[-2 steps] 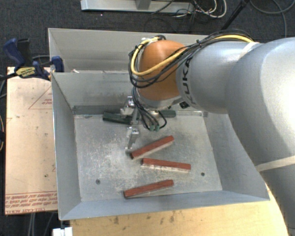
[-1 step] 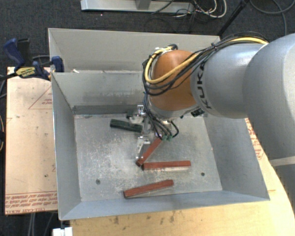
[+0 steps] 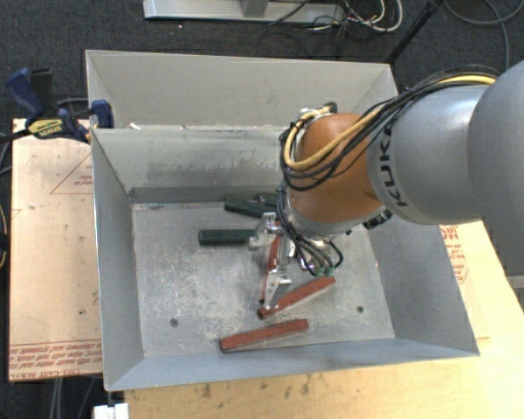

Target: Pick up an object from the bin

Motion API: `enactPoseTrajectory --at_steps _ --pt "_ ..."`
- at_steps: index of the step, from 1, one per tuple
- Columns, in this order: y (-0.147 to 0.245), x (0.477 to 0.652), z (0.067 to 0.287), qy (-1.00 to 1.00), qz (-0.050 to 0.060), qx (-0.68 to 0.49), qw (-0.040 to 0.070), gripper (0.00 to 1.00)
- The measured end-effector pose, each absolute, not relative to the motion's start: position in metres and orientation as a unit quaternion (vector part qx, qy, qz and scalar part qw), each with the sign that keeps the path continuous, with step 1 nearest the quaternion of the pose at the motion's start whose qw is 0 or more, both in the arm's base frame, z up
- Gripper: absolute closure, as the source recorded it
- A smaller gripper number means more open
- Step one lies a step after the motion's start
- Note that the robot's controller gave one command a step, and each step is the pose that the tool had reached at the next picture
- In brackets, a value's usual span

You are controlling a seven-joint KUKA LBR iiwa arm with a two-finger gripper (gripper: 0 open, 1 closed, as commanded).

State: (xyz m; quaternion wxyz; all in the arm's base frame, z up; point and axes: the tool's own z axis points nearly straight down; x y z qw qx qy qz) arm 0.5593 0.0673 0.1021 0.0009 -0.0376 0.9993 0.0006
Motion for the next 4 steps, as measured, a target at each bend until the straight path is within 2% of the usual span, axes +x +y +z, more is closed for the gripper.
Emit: enactPoseTrajectory --at_steps 1,2,3,4 --pt "0.064 0.594 0.098 0.999 0.0 -0.05 0.001 0.0" --pt "0.056 0.611 0.095 0.995 0.002 -0.095 0.005 0.0" --pt "-0.029 0.525 0.082 0.993 0.0 -0.118 0.003 1.0" --pt "-0.029 0.525 0.082 0.993 0.0 -0.118 0.003 1.0"
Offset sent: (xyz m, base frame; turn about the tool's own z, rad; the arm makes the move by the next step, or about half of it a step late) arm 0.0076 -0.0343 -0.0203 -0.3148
